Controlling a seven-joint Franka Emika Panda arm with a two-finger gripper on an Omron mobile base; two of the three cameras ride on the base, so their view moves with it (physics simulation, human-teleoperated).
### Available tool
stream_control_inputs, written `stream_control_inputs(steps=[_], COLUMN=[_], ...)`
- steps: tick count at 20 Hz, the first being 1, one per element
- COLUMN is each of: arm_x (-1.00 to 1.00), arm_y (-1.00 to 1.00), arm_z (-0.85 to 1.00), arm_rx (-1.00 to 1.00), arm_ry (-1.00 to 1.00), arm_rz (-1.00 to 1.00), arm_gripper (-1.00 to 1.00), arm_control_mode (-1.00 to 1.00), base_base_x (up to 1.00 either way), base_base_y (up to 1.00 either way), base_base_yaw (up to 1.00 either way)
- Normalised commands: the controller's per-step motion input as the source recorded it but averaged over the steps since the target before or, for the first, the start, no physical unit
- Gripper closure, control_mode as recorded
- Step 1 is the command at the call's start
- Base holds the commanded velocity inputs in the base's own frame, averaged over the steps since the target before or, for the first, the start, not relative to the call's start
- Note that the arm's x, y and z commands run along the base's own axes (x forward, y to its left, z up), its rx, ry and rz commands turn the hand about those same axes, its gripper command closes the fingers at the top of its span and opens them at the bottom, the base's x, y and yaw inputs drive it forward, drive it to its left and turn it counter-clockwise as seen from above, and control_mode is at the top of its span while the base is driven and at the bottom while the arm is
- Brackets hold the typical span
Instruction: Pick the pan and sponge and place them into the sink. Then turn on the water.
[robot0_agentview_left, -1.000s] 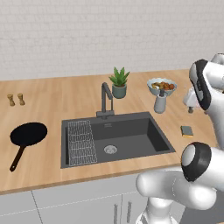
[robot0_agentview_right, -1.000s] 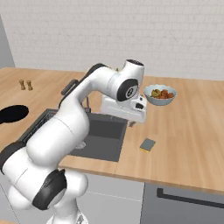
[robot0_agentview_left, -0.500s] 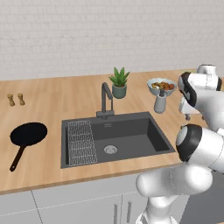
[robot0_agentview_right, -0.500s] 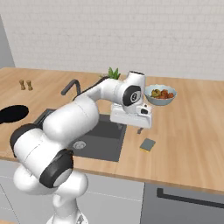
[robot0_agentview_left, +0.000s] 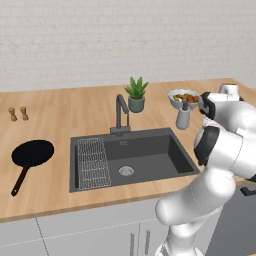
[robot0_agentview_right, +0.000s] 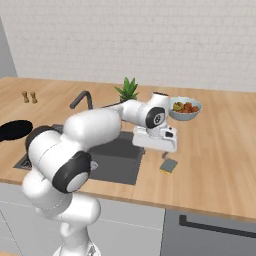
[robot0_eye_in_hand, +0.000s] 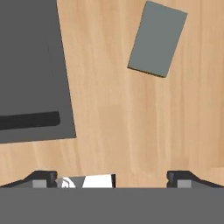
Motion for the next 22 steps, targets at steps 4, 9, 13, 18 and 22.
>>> stream_control_inputs(steps=[4, 9, 13, 18, 22], arm_x=[0.36, 0.51, 0.44, 0.23, 0.38], arm_y=[-0.21, -0.12, -0.13, -0.34, -0.34], arm_z=[-0.47, -0.37, -0.25, -0.22, -0.31], arm_rx=[0.01, 0.05, 0.03, 0.00, 0.00], arm_ry=[0.00, 0.00, 0.00, 0.00, 0.00], arm_rz=[0.00, 0.00, 0.00, 0.00, 0.00], arm_gripper=[-1.00, -1.00, -1.00, -1.00, -1.00], arm_control_mode=[-1.00, -1.00, -1.00, -1.00, -1.00], base_base_x=[0.00, 0.00, 0.00, 0.00, 0.00], base_base_y=[0.00, 0.00, 0.00, 0.00, 0.00], base_base_yaw=[0.00, 0.00, 0.00, 0.00, 0.00])
